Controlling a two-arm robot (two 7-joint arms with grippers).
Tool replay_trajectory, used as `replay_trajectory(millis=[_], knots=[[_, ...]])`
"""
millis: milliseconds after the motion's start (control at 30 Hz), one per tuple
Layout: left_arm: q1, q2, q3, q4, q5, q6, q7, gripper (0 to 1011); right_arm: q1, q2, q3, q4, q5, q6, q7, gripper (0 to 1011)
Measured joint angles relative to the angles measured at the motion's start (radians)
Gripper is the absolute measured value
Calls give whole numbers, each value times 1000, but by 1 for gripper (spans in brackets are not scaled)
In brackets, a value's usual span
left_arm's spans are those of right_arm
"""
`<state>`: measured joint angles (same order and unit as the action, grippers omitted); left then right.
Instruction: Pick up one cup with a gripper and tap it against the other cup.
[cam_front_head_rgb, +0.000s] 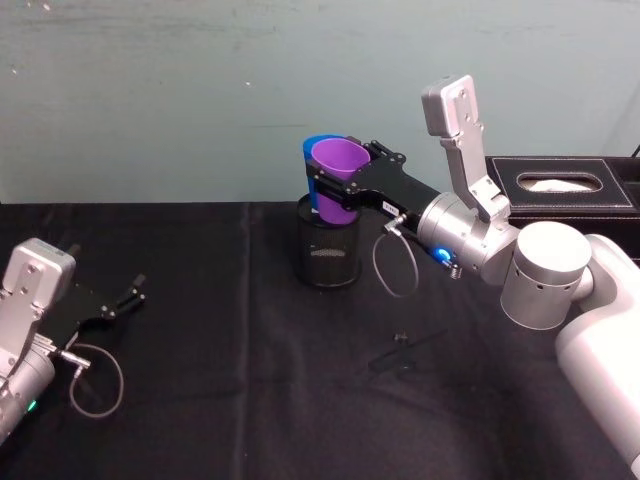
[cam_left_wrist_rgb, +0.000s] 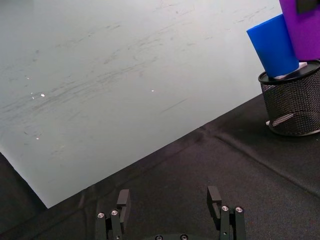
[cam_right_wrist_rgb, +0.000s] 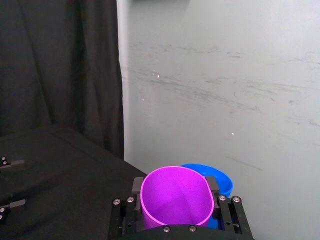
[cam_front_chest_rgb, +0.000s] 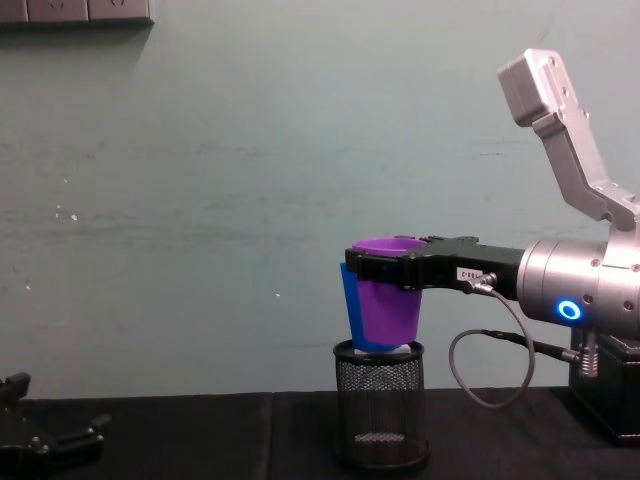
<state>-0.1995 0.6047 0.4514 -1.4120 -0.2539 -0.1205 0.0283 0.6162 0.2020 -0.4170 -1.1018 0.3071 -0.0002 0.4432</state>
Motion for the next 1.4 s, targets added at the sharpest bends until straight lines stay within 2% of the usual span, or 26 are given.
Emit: replay_trajectory(millis=[1400], knots=[[0,0,0,0,0,0,0,1000,-1,1,-1,-1,0,0,0,752]])
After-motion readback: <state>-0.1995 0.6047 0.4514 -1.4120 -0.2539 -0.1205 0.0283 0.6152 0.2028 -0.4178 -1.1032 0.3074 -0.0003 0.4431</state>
